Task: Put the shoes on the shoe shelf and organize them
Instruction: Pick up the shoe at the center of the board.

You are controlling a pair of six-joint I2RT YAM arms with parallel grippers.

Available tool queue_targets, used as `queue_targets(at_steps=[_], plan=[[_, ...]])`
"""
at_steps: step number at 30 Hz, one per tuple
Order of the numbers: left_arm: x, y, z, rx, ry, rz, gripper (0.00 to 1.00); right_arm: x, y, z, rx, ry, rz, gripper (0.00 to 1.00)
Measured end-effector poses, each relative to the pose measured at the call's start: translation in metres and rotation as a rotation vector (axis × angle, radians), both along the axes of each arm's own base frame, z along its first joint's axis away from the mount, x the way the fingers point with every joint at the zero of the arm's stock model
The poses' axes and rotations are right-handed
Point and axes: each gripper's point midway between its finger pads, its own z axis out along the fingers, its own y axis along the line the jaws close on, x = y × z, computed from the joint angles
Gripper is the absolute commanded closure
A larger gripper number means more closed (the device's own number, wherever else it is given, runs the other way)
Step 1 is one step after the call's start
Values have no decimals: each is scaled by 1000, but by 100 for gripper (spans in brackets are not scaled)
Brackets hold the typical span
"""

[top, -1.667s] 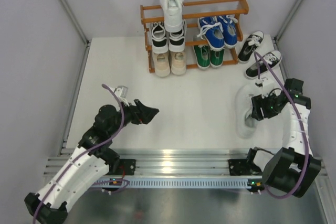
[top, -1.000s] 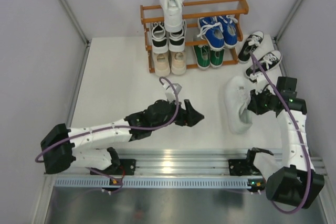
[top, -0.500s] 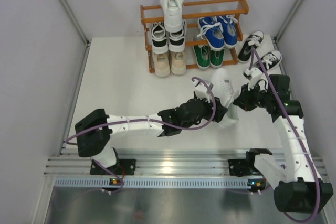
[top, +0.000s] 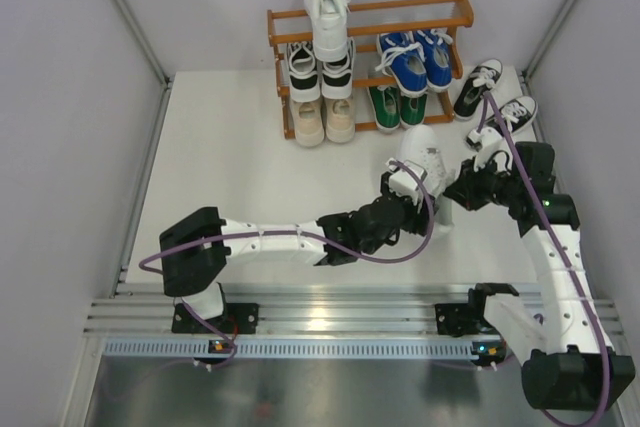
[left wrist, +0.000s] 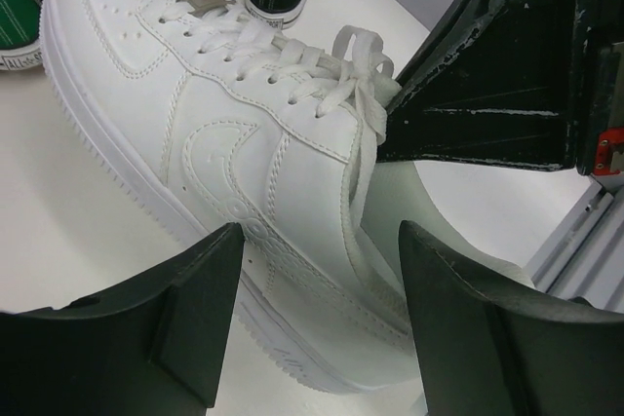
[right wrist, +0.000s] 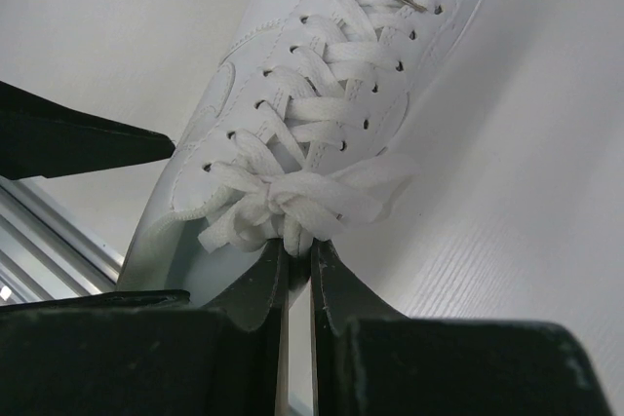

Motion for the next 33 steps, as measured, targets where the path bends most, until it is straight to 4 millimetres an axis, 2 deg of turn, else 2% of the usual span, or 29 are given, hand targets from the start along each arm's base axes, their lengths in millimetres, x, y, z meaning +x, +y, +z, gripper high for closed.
queue_targets(at_steps=[6,12,18,24,27,28,30,33], plan=[[7,-1,16,4,-58,19,32,0,1,4,7,-16,1,100],[5,-4,19,4,-75,-7,33,-1,1,1,8,-8,2,100],[9,-2,21,34,-113,1,45,-2,2,1,9,-9,5,100],[22,-11,21,90,-172,36,47,-3,3,4,13,-22,11,100],[28,-14,16,130,-197,51,56,-3,2,2,8,-19,5,100],[29,-14,14,144,-202,57,75,-3,2,2,6,-19,3,100],[33,-15,12,171,-213,73,92,-3,1,2,2,-20,-2,100],[36,-13,7,205,-222,86,100,-4,2,1,8,-16,-1,100]])
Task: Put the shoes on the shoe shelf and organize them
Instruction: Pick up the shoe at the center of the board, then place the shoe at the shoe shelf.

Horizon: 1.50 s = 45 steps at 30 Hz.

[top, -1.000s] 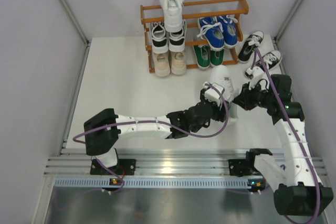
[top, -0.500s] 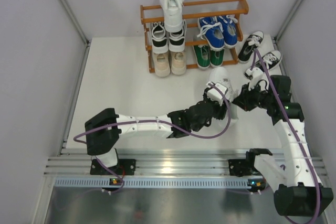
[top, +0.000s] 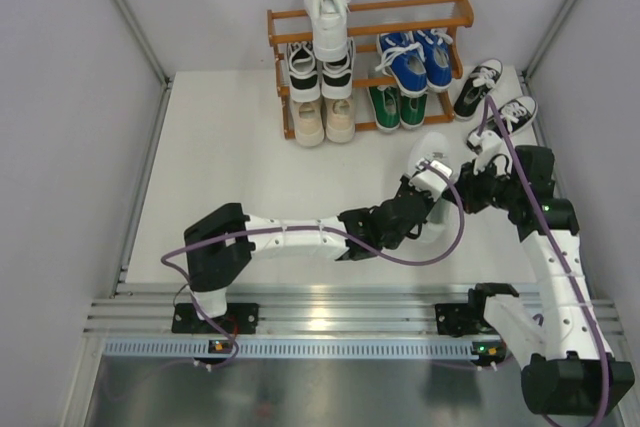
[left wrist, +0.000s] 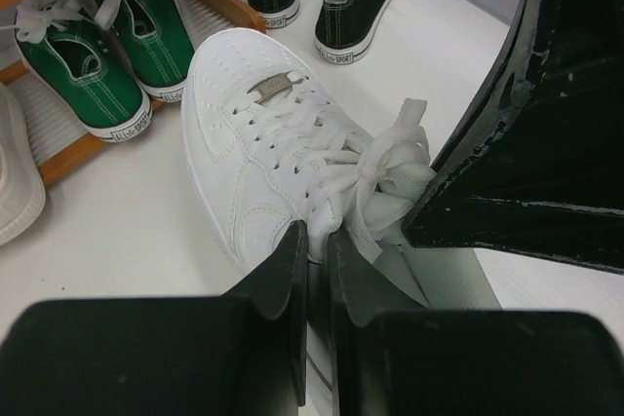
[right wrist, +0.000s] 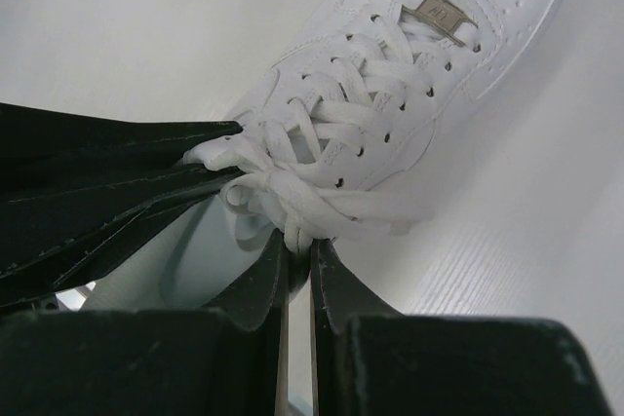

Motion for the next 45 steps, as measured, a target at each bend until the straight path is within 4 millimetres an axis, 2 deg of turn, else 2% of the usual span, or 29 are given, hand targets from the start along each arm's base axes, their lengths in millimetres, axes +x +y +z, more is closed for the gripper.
queue_targets(at_steps=[4,5,7,8,10,11,14,17,20,23,26,32,37,41,45], plan=[[-1,1,-1,9,-1,8,100,-1,1,-1,5,1,3,99],[-1,2,-1,9,0,8,100,-2,1,-1,5,0,4,85],[-1,4,0,10,-1,10,100,-2,2,1,12,-6,10,67],[-1,7,-1,14,2,13,100,-3,5,4,19,-18,22,54],[-2,16,-9,36,13,14,100,-4,8,11,30,-50,39,40],[-3,22,-16,57,20,16,100,-4,9,15,31,-68,48,28],[-6,41,-37,129,42,22,100,-4,11,25,32,-106,73,11],[-11,66,-52,179,65,28,100,-3,12,38,19,-150,98,4],[-15,91,-48,199,74,33,100,-1,10,53,8,-211,117,2],[-18,114,-25,170,62,33,100,-3,5,61,-1,-254,108,1],[-20,137,16,117,24,32,100,-1,-2,61,-3,-279,86,1],[-17,191,105,-11,-81,62,100,5,-14,25,36,-208,53,1],[15,241,163,-83,-134,160,100,11,-24,0,64,-149,24,1],[40,272,196,-89,-167,233,100,12,-24,2,72,-164,32,1],[57,285,231,-92,-210,266,100,11,-23,5,70,-184,44,1]])
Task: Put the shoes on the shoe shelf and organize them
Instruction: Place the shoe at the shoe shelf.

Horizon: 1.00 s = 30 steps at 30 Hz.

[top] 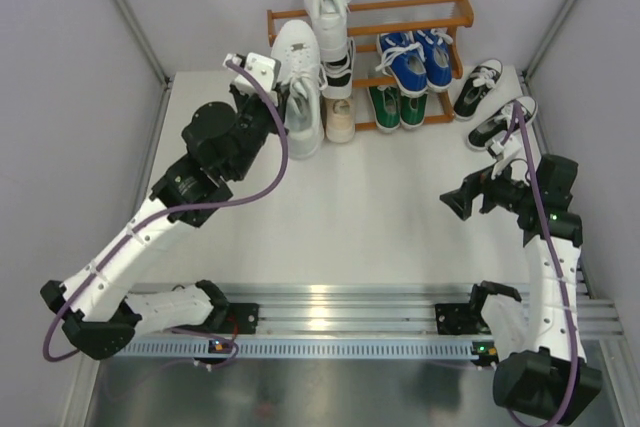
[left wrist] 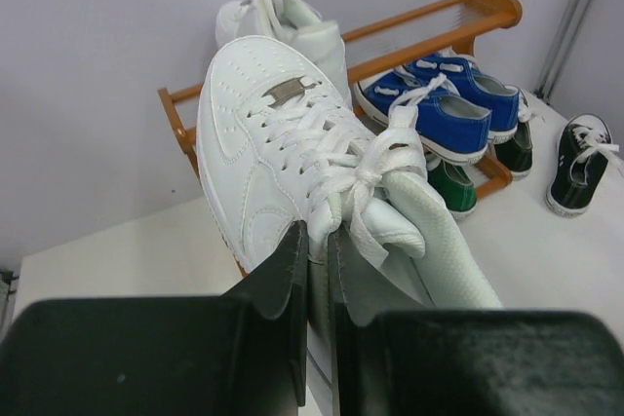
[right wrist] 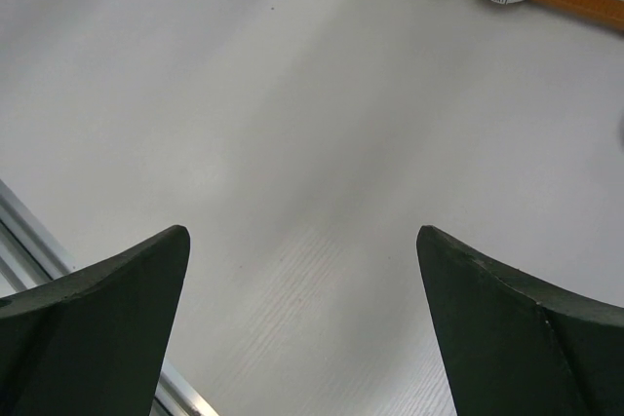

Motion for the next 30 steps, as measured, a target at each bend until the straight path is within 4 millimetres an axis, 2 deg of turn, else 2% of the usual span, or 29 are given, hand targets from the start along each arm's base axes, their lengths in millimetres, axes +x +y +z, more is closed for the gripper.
queue_targets(at_steps=[4,8,11,15,18,21,24,30], plan=[[14,2,32,-8,-48,1,100,0,1,2,2,-9,6,1],[42,9,47,-18,-67,13,100,-1,1,2,5,-10,10,1],[75,24,43,-27,-51,54,100,-1,2,3,4,-15,11,1],[123,49,20,-45,1,120,100,-2,2,5,3,-25,14,1],[148,60,5,-56,37,143,100,-2,3,5,5,-28,21,1],[168,62,-2,-72,53,139,100,-3,3,6,7,-29,24,1],[183,61,0,-90,45,119,100,-3,4,6,10,-30,27,1],[220,59,18,-124,-12,93,100,-3,4,6,10,-30,28,0]])
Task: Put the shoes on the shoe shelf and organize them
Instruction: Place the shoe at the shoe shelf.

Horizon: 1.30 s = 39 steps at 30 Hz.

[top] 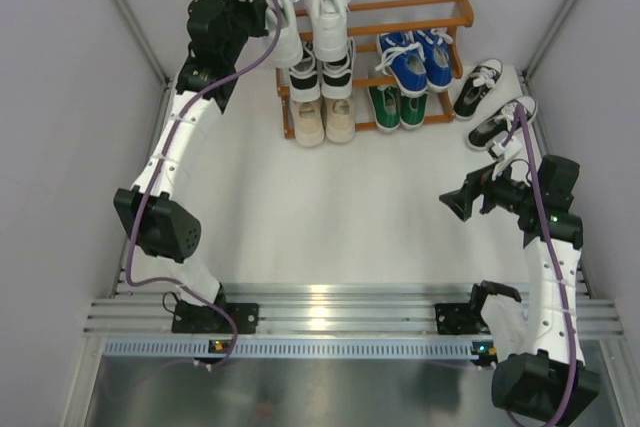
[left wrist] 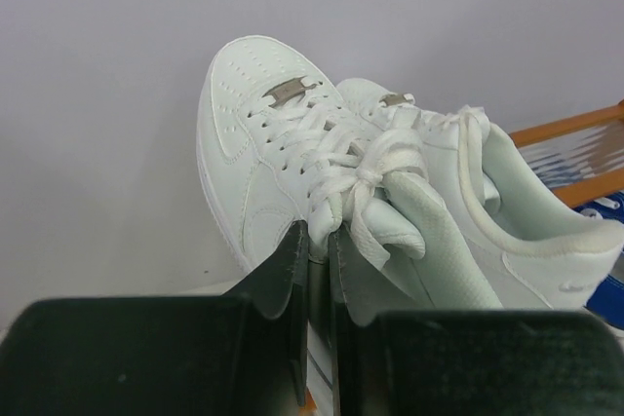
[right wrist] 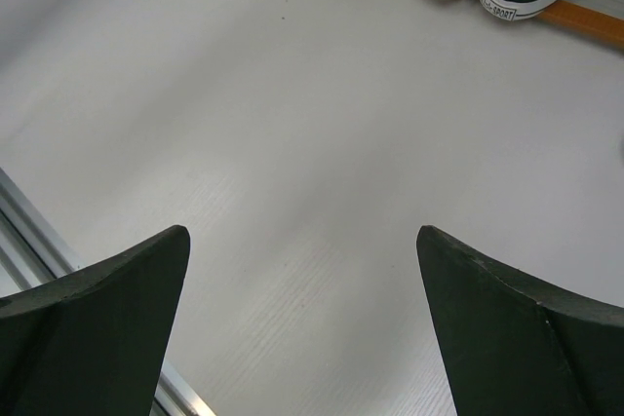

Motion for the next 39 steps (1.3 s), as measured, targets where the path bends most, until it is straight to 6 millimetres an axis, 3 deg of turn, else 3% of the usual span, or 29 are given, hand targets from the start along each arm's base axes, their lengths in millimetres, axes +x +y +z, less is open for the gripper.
queue_targets(at_steps=[5,13,28,33,34,37,39], plan=[[23,-3,-2,-5,-23,2,100,0,-1,0,1,0,-2,0],[50,-14,-31,-13,13,-22,100,0,-1,0,2,-1,-4,1],[61,-15,-34,-14,-12,-12,100,0,-2,0,3,-1,-8,1],[63,-15,-36,-16,-16,-9,88,0,-2,0,4,-1,-8,1],[63,-15,-36,-17,-18,-9,79,1,-2,0,4,-1,-8,0],[63,-15,-34,-19,-27,-9,70,1,-3,1,4,-1,-9,0],[63,-14,-31,-24,-39,-5,59,0,-2,1,5,-1,-8,0]])
